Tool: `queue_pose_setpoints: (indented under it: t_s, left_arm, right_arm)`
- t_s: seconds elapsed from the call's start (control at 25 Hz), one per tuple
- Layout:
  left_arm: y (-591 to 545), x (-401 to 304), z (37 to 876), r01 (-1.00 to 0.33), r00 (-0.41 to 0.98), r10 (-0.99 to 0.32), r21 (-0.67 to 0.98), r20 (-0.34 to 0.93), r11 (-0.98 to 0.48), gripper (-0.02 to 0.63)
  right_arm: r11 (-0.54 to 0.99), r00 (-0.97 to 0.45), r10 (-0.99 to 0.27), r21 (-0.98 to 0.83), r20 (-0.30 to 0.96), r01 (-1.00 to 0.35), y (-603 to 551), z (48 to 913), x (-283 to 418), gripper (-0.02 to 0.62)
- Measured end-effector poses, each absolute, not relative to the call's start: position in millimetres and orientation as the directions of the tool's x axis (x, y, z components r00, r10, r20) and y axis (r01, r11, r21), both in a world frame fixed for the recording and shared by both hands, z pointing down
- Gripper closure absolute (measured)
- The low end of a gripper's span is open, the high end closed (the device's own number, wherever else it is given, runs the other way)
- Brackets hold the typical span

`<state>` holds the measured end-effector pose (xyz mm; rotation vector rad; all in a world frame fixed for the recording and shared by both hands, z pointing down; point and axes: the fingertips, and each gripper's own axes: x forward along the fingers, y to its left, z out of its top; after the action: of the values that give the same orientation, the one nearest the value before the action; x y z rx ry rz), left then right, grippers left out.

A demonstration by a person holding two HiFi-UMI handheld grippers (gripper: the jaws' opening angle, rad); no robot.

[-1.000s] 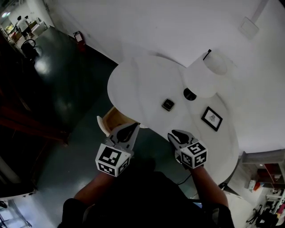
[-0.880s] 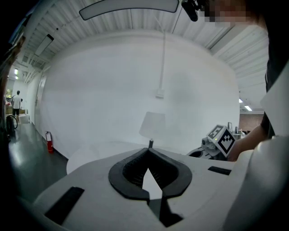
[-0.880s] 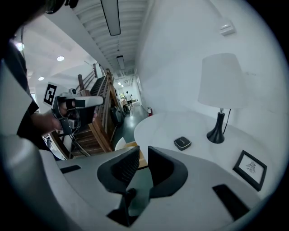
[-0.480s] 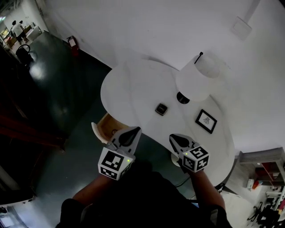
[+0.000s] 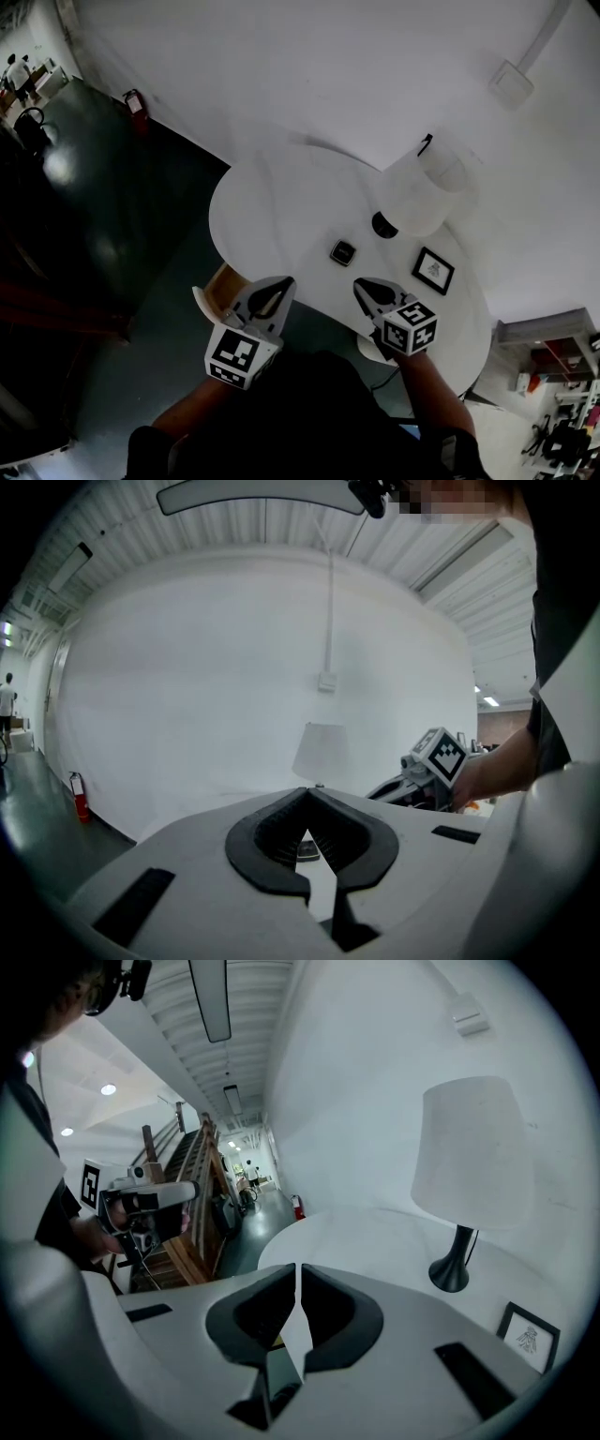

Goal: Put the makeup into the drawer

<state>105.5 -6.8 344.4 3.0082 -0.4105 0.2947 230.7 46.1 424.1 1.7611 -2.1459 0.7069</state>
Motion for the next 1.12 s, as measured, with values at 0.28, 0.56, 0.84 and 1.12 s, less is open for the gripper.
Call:
queue_pose_setpoints:
  t_s: [0.28,0.56,0.84,1.12]
  left_arm:
    - [-37,101,356,-0.308,0.936,-0.281,0.108,0.212,-0.945,0.595]
    - [-56,112,359,-0.342,0.924,-0.310,0.122,0.225,-0.932,0.595]
    - [-75,120,362,-0.402,0.901,-0.366,0.130,0.233,-0.906,0.595]
    - [-79,130,371,-0.421,0.891,-0.378,0.146,0.252,-0.895,0.595]
  right_arm:
    - [0.154,-0.231,-0.791,-0.180,0.566,-0.971,22,443,232,0.571]
    - [0.190,-0.235,-0.736,-0.140,0.635,-0.972,1,468,258,0.569]
    - [0.260,-0.264,-0.677,-0.113,0.688,-0.959,-17,488,271,0.569]
    - [0.327,-0.277,-0.607,-0.083,0.745,-0.941,-36,516,278,0.515]
